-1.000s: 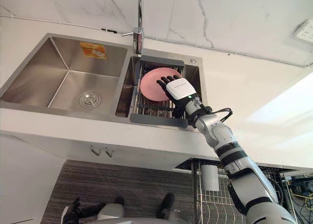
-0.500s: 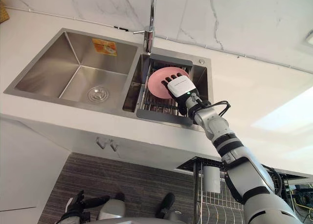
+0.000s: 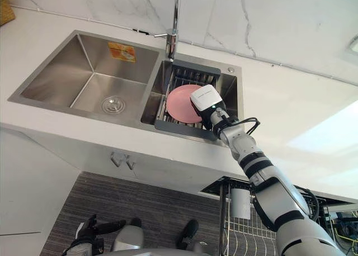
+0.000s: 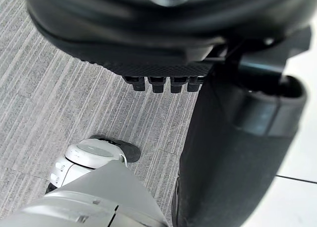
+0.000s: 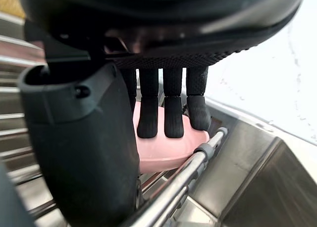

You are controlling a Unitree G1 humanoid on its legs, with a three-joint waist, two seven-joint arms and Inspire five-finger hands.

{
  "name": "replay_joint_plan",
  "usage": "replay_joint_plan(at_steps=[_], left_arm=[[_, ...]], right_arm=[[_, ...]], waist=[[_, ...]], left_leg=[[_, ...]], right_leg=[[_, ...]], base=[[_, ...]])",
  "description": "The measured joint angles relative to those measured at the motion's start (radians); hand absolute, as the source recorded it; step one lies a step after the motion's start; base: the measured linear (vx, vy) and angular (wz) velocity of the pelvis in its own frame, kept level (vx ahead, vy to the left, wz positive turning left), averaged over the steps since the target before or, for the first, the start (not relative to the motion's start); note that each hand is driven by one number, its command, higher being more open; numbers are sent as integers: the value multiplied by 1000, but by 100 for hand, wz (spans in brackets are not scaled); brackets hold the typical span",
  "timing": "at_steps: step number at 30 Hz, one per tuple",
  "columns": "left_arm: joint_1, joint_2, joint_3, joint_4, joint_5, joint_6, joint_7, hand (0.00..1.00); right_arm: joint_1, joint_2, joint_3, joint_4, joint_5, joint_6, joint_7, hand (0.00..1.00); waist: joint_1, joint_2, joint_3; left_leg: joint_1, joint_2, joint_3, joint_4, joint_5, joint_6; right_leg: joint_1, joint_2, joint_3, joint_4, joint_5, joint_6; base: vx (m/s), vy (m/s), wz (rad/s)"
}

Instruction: Walk over to the sink, pick up the cup, carry it to the dishwasher, place the cup inside the dishwasher, then close the dishwasher door

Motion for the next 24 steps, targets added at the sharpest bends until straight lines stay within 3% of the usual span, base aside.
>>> replay_joint_plan(at_steps=[5, 9, 11, 14, 24], left_arm=[[-11, 0, 0, 1, -19, -13, 6, 100], [-11, 0, 0, 5, -20, -19, 9, 100], [-16, 0, 0, 6, -20, -29, 16, 100], [-21, -1, 1, 8, -38, -39, 19, 100], [-25, -5, 3, 39, -39, -37, 18, 100]], right_arm=[[-5, 2, -80, -14, -19, 86, -164, 0], [-14, -7, -129, -33, 34, 98, -212, 0], [-16, -8, -146, -57, 132, 98, -240, 0], [-20, -8, -162, -72, 209, 81, -255, 0], [-26, -8, -187, -92, 251, -18, -215, 0]], waist=[[3, 3, -1], [1, 4, -2], [-1, 5, -3], [-2, 8, -4], [-6, 22, -6]], left_leg=[[-10, 7, 2, 7, -1, -6], [-7, 7, 4, 8, -2, -7], [-7, 6, 4, 8, -3, -7], [-5, 5, 6, 8, -3, -7], [-1, 6, 15, 9, -2, -6]], right_leg=[[-11, 7, 2, 0, 2, -10], [-12, 7, 4, 0, 8, -17], [-12, 7, 6, 0, 9, -17], [-12, 6, 7, 0, 10, -17], [-12, 7, 21, 0, 11, -18]], base=[[3, -1, -1], [51, 29, -1], [38, 31, 0], [0, 0, 0], [-23, 11, -3]])
